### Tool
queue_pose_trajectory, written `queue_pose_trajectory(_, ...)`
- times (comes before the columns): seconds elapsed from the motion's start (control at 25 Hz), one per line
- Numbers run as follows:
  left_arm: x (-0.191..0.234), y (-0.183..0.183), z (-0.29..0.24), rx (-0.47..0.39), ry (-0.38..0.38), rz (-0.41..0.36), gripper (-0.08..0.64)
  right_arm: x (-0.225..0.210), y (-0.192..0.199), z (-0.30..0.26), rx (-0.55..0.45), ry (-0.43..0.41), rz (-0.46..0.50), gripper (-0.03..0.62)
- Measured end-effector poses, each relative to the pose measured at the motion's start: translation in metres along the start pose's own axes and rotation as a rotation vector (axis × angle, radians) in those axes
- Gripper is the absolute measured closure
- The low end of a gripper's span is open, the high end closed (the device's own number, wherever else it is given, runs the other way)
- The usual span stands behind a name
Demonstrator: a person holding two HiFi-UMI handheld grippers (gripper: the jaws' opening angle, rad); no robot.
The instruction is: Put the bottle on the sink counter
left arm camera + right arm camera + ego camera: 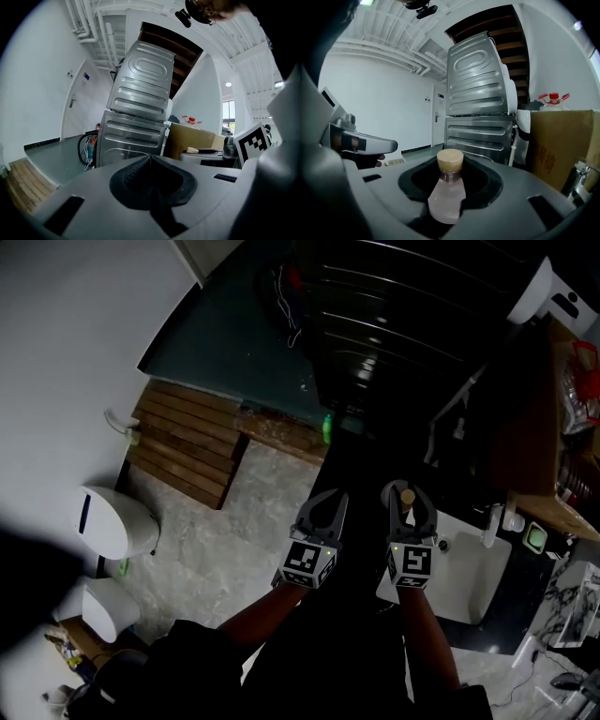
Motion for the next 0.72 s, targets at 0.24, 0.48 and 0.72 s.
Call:
queue_pose_trajectory(0.24,0.011,0.014,-0.020,0.038,-0.017,0.020,0.543,0.008,0.009,-0.042,0.007,-0.060,0.015,0.446)
queue_pose_trajectory(0.48,0.023,0.023,-0.034,0.061,-0.049,0.031,0.543,0.014,0.013,-0.078,-0.011,-0.092,0.023,0.446)
queue_pose_trajectory(0.72,0.034,0.028,-0.035,0.061,-0.085,0.042,0.543,0.019,0.022,-0.107,-0.033,-0.118,0.032,0.446)
Point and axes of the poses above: the fingertips, and each gripper's own axes: z backward along the fingers, x to its left, y out of its underside, the point moved 3 cm from there along z, backward along the fingers, and after that the axes turned 4 degrees about y, right-handed, at the moved point
